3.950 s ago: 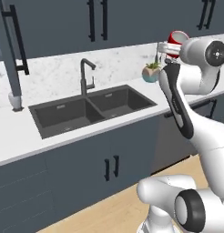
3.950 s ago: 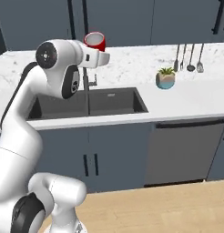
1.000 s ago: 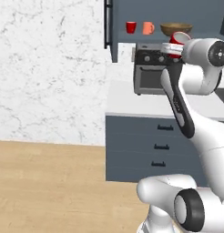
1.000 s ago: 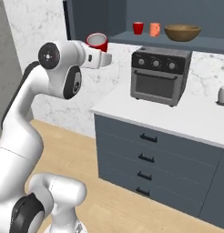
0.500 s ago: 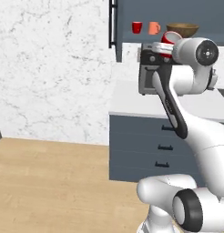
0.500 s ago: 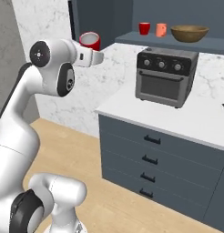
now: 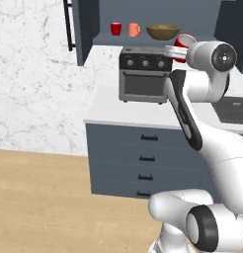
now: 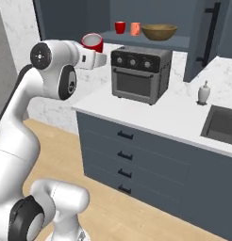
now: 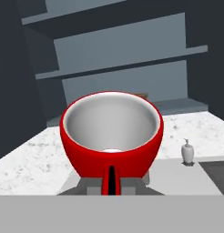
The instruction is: Gather all objects into one cabinet and sort the glasses and bowls to opposite sides.
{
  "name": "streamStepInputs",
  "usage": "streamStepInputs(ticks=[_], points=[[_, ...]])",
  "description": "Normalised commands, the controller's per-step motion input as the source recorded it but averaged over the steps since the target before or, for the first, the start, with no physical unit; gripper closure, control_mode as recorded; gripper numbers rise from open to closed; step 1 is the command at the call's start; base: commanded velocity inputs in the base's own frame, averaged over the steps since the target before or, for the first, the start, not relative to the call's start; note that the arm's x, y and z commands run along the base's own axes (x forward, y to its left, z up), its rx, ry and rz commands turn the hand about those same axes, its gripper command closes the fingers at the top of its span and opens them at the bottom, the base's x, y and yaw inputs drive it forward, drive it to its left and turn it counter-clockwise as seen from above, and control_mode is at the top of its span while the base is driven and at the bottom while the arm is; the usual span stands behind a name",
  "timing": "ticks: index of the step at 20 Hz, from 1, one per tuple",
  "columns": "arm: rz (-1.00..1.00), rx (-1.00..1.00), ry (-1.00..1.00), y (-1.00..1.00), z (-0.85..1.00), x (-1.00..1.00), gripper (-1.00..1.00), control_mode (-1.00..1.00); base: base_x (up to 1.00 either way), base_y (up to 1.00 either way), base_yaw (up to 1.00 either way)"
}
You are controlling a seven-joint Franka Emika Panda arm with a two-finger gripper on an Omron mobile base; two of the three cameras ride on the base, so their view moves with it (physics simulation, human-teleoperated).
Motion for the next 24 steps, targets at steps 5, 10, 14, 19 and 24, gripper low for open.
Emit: streamStepInputs(ticks=[5, 10, 14, 19, 24], points=[[0.0, 0.0, 0.0, 0.0, 0.0, 0.0, 1.0, 1.0, 0.45, -0.08, 0.0], [0.0, 0.0, 0.0, 0.0, 0.0, 0.0, 1.0, 1.0, 0.8, 0.26, 0.0], [0.0, 0.0, 0.0, 0.0, 0.0, 0.0, 1.0, 1.0, 0.89, 0.23, 0.0], [0.0, 0.0, 0.0, 0.0, 0.0, 0.0, 1.0, 1.0, 0.94, 0.24, 0.0], [0.0, 0.0, 0.0, 0.0, 0.0, 0.0, 1.0, 1.0, 0.85, 0.04, 0.0]])
